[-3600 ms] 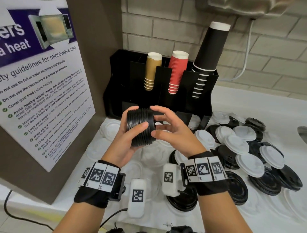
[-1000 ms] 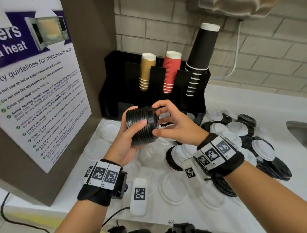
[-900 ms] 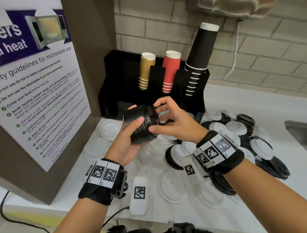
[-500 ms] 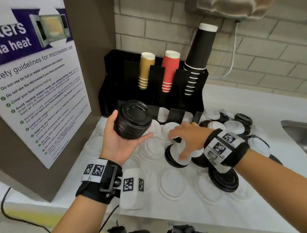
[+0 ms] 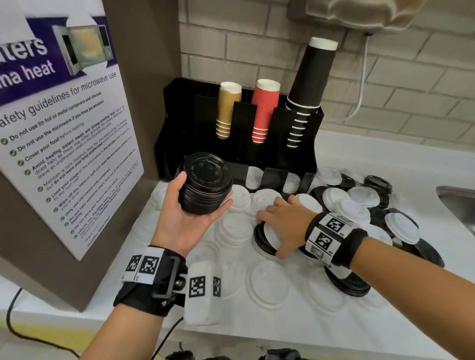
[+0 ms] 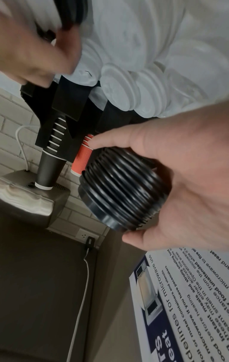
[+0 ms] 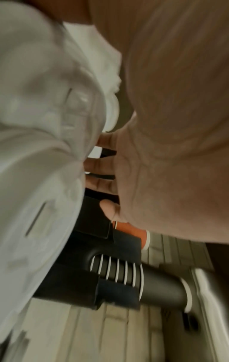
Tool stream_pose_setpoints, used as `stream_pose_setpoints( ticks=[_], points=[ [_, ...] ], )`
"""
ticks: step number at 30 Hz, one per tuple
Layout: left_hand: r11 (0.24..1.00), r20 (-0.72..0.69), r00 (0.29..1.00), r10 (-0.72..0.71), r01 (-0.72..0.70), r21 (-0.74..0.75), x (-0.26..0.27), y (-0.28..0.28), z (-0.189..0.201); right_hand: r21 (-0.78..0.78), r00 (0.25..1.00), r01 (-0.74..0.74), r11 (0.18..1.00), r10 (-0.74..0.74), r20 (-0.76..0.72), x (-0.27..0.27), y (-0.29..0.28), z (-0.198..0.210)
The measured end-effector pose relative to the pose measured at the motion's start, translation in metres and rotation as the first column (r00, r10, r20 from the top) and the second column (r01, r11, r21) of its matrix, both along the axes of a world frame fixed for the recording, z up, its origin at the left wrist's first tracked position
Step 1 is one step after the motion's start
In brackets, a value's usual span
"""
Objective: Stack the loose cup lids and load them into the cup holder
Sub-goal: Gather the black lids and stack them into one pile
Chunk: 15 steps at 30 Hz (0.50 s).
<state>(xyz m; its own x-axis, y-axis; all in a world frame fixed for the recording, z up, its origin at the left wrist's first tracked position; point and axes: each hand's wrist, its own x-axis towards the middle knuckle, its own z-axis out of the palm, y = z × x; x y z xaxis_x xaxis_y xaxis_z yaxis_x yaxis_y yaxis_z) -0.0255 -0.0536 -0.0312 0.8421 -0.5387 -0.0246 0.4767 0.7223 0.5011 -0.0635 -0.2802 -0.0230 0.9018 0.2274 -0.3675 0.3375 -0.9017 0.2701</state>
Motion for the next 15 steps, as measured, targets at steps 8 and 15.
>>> stream_pose_setpoints(
  ticks=[8, 15],
  points=[
    [1.000, -0.004, 1.000, 0.015, -0.015, 0.012, 0.003, 0.003, 0.000, 0.431, 0.984, 0.124, 0.894, -0.167, 0.062, 0.003, -0.008, 0.009],
    [1.000, 0.024, 1.000, -0.019, 0.018, 0.020, 0.002, 0.000, 0.000, 0.953, 0.929, 0.153, 0.260, -0.366, -0.049, 0.013, -0.009, 0.028]
  ],
)
